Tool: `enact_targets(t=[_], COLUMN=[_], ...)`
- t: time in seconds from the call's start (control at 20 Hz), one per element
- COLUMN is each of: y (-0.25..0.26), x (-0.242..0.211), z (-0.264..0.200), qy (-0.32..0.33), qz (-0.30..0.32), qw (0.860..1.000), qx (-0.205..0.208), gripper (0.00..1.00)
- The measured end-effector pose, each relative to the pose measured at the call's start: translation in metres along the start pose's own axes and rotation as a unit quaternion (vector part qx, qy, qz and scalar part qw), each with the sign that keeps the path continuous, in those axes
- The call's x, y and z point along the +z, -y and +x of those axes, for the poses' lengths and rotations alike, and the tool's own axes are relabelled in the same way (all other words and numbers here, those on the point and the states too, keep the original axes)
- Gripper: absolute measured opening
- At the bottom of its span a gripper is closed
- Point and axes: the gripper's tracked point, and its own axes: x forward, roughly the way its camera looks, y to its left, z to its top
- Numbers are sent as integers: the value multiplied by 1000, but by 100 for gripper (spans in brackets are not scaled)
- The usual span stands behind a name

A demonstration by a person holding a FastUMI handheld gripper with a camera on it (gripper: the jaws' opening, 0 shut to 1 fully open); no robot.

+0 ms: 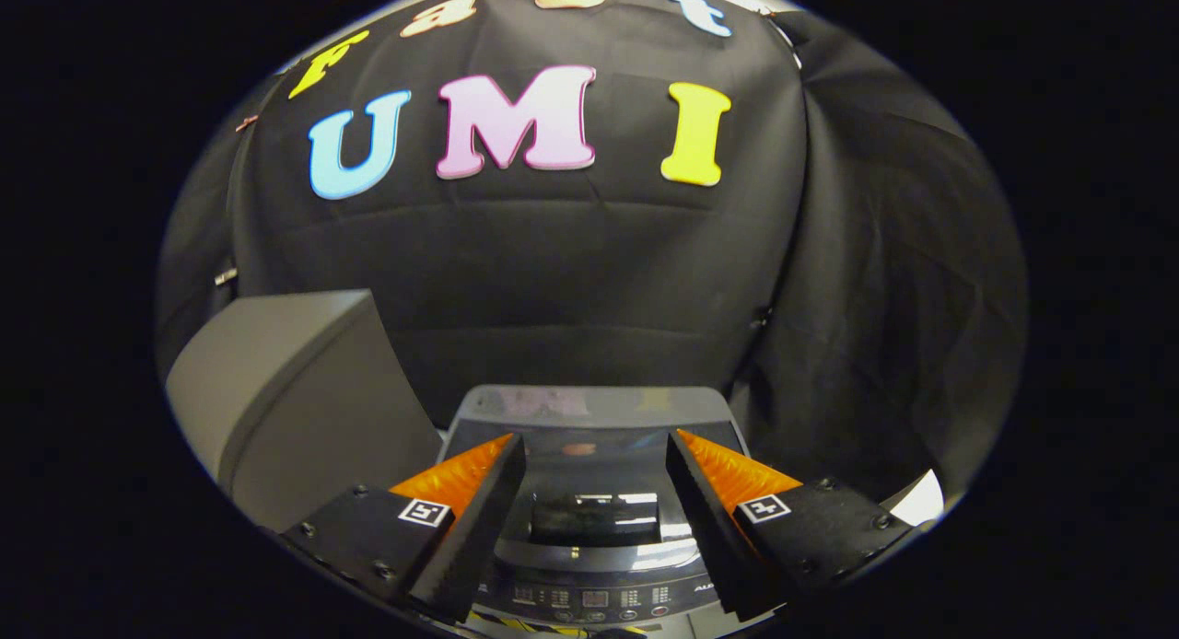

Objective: Put the clothes into the washing machine and then close the washing machine lid.

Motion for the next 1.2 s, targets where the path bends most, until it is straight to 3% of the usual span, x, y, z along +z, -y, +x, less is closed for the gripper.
enact_targets(t=[0.3, 0.6, 1.2], y=[-31, -66, -77], x=[62, 120, 144], z=[-11, -34, -59], qy=[103, 195, 227], qz=[-7, -3, 0], qw=[994, 979, 972], qx=[25, 60, 57], gripper=[97, 97, 97])
